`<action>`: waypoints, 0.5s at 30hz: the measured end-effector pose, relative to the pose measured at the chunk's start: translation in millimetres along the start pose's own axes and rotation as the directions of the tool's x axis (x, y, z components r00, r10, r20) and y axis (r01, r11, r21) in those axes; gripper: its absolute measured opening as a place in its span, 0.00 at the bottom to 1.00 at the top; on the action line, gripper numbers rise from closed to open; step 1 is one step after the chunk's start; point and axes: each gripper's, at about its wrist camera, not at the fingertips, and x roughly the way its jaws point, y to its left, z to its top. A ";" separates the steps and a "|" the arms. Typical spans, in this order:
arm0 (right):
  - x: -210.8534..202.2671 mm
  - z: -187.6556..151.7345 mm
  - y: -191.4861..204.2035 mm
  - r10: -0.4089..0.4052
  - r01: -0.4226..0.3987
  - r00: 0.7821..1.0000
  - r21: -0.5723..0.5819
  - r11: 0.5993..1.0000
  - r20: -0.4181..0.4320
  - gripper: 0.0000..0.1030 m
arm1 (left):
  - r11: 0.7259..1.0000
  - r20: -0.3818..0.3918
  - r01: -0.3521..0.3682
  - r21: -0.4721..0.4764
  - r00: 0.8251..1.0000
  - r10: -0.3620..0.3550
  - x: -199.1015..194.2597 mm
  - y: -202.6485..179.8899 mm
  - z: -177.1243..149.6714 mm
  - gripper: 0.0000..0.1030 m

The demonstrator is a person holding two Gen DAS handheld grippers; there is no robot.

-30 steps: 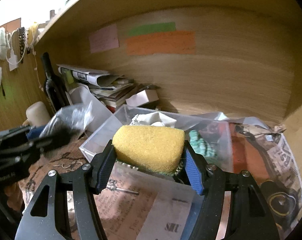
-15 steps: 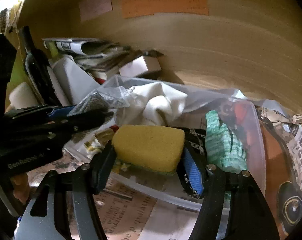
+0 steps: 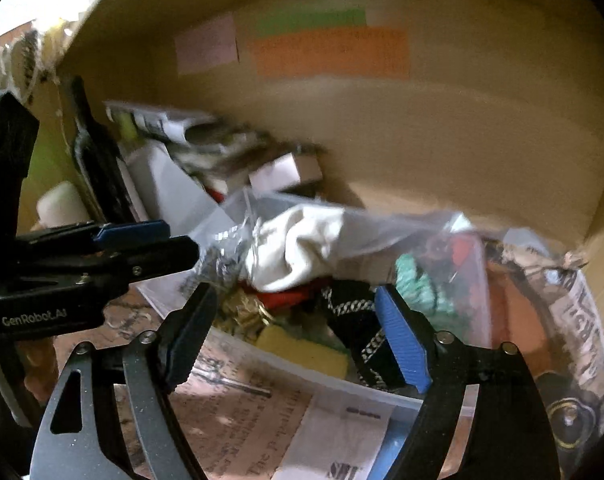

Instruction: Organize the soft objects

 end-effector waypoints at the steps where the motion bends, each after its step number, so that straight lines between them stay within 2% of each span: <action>1: -6.8 2.1 0.1 0.000 0.000 1.000 0.001 1.000 0.018 0.77 | 1.000 0.021 -0.003 0.004 1.000 0.003 -6.4 -1.7 1.4 0.55; 5: -40.8 11.1 -2.3 -0.013 0.013 0.995 0.006 1.000 0.103 0.77 | 0.999 0.116 -0.016 0.031 0.993 0.012 -39.1 -11.8 4.5 0.60; 10: -81.2 17.6 -1.0 -0.043 0.041 0.977 0.014 0.999 0.208 0.80 | 0.998 0.207 -0.034 0.056 0.978 0.022 -70.9 -25.0 1.5 0.69; 15: -106.1 15.4 0.4 -0.060 0.055 0.959 0.027 0.998 0.276 0.86 | 0.996 0.260 -0.048 0.077 0.965 0.026 -91.2 -36.5 -3.2 0.78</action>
